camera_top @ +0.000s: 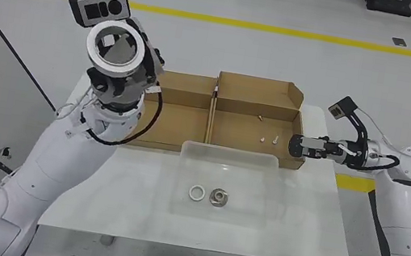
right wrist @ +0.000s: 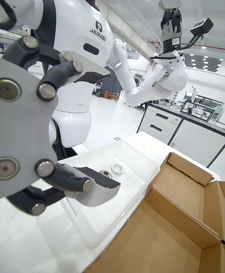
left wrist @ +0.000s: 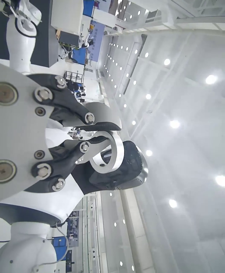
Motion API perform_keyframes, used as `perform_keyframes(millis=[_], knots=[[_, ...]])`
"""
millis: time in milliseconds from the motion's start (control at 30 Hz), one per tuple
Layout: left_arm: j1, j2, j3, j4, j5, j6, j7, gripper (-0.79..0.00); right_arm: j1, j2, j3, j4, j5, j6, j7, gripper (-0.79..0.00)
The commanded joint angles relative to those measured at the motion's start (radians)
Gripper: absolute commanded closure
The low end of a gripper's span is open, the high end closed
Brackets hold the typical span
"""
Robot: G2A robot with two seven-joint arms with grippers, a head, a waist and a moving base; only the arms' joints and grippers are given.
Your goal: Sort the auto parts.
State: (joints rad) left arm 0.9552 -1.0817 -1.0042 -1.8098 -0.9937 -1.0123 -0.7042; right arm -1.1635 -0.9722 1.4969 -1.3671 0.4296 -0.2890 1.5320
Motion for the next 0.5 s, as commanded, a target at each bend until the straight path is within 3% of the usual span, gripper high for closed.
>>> perform_keyframes(millis=[0,267,467], knots=[[0.002,-0.004,-0.006,0.012,0.003,0.0,-0.022,0.0,0.0,0.0,0.0,0.0,0.001,0.0,0.0,-0.785],[-0.001,-0.006,-0.054,0.058,0.223,0.049,-0.084,0.0,0.0,0.0,0.0,0.0,0.001,0.0,0.0,-0.785],[0.018,-0.012,-0.071,0.032,0.306,0.068,-0.041,0.0,0.0,0.0,0.0,0.0,0.001,0.0,0.0,-0.785]])
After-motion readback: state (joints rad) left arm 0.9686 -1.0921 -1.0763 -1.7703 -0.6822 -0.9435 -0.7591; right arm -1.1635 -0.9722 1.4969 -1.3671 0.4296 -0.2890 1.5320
